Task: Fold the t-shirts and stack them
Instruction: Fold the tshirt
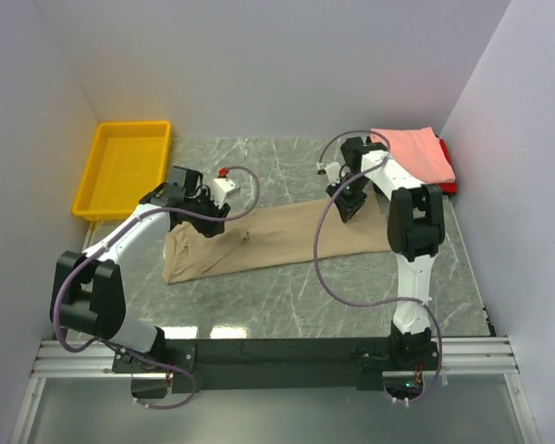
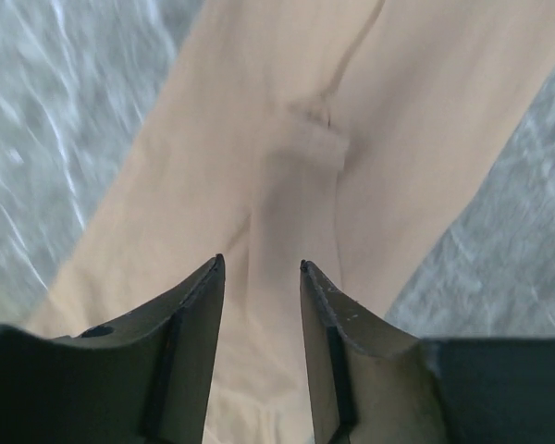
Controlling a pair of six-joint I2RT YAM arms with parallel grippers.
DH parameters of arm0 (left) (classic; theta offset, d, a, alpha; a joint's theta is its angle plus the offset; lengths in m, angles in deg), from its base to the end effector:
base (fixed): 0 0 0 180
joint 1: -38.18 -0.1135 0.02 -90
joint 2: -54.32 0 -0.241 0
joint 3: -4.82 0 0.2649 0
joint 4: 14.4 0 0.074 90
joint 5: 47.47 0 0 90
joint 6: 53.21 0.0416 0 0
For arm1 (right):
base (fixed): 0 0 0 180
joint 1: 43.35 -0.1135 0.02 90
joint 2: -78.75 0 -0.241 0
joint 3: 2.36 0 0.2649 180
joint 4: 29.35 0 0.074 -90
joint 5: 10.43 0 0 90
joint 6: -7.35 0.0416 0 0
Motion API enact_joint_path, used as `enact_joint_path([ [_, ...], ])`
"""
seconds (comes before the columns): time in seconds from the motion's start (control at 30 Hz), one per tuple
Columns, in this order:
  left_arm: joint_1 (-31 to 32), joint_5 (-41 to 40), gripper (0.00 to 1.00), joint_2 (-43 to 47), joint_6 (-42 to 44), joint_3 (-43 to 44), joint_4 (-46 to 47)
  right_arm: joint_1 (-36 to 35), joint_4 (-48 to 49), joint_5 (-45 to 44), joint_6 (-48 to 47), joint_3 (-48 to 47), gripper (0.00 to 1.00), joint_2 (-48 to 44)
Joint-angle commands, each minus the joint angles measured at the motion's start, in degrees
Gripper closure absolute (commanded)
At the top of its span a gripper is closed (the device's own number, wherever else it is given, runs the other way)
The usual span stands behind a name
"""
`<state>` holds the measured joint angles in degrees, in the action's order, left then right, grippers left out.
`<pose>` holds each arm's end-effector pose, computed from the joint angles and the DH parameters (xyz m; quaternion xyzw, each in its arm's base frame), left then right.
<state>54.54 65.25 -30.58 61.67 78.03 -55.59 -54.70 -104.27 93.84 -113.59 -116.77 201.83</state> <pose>0.3081 -0.1072 0.2103 0.3860 0.8478 -0.1630 0.3251 0.4158 0.0939 0.1619 -0.3639 0.9215 0.1128 0.0758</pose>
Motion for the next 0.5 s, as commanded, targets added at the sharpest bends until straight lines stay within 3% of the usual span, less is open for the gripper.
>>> enact_joint_path([
  [0.0,-1.5,-2.94,0.57,0.09,-3.34,-3.16,-5.21,0.46,1.0,-6.78,1.67,-3.01,0.73,3.64],
  [0.27,-3.35,-4.79,0.57,-3.34,-12.48,-2.64,-8.37,0.11,-2.15,-11.8,0.71,8.39,0.84,2.87],
  [0.47,-3.44,-8.74,0.64,-11.48,-16.35,-1.33,-5.4,-2.88,-6.1,-2.07,-2.89,23.96,0.84,-7.67],
])
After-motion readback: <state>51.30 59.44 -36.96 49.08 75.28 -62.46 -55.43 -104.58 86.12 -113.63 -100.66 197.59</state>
